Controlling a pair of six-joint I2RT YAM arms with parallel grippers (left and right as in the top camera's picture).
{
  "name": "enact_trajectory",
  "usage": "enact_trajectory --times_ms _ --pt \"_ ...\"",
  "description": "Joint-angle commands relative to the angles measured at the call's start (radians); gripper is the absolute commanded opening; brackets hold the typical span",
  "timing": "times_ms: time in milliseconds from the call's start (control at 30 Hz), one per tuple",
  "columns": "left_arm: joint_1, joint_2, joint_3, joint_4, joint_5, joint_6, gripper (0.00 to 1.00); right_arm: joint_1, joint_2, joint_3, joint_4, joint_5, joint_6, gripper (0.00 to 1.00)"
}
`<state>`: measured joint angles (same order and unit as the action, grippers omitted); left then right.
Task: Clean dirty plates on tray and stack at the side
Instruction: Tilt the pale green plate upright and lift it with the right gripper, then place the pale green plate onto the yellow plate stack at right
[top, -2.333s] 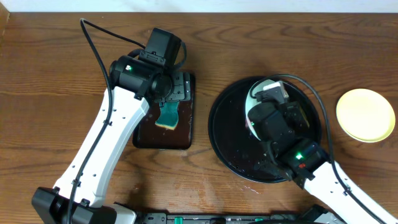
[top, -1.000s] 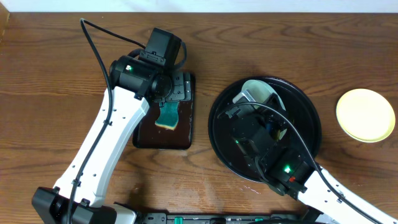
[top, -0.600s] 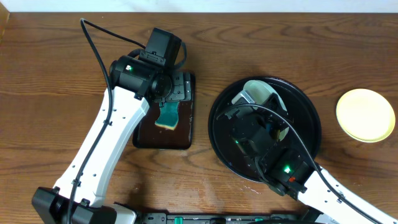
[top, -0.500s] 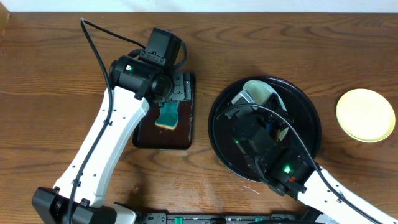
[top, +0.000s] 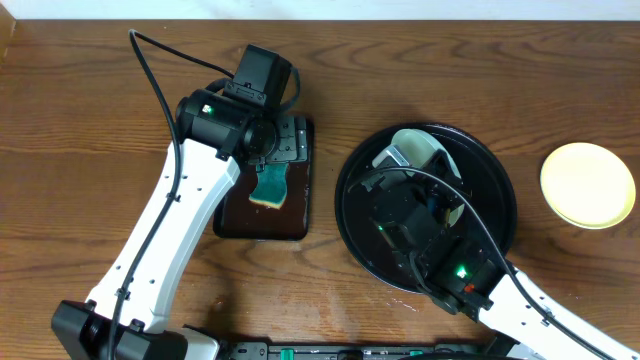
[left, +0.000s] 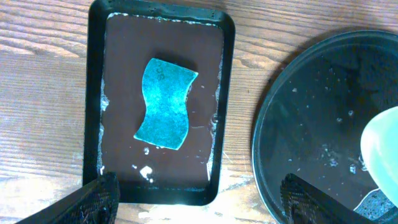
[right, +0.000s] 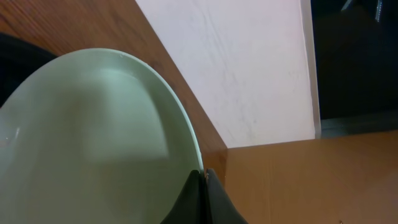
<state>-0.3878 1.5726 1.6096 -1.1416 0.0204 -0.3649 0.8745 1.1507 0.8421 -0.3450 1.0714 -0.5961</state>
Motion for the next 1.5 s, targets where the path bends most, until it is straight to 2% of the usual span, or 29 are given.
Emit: enact_trajectory --times_ms 0,300,367,467,600,667,833,933,1167,1300,1467 --pt "0.002 -0.005 -0.002 -0.002 -0.005 0.005 0.83 0.004 0.000 0.020 0.005 0.028 -0.011 0.01" --pt "0.002 -0.005 -0.002 -0.002 -0.005 0.005 0.83 0.003 0.000 0.020 0.006 0.028 0.013 0.01" --pt "0.002 -0.005 -0.002 -0.002 -0.005 0.006 0.83 -0.003 0.000 0.020 0.005 0.028 0.080 0.01" --pt "0.002 -0.005 -0.002 -0.002 -0.005 0.005 0.83 -0.060 0.000 0.020 -0.019 -0.002 0.296 0.01" --pt "0.002 -0.005 -0.002 -0.002 -0.005 0.005 0.83 -0.266 0.000 0.020 -0.085 -0.187 0.531 0.01" --pt "0.002 -0.005 -0.002 -0.002 -0.005 0.005 0.83 -0.426 -0.001 0.020 -0.095 -0.386 0.617 0.01" --pt "0.002 -0.005 -0.002 -0.002 -0.005 0.005 0.83 -0.795 -0.001 0.020 -0.074 -1.027 0.705 0.01" --pt "0.002 -0.005 -0.002 -0.002 -0.005 0.005 0.83 -0.999 0.000 0.020 -0.074 -1.222 0.762 0.01" --pt "0.002 -0.005 -0.002 -0.002 -0.005 0.005 0.83 -1.429 0.023 0.020 -0.053 -1.284 0.951 0.01" --pt "0.002 -0.005 -0.002 -0.002 -0.005 0.005 0.83 -1.573 0.104 0.020 0.026 -1.252 1.040 0.01" --pt "0.002 -0.005 -0.002 -0.002 -0.005 0.005 0.84 -1.643 0.243 0.020 0.066 -1.135 1.086 0.01"
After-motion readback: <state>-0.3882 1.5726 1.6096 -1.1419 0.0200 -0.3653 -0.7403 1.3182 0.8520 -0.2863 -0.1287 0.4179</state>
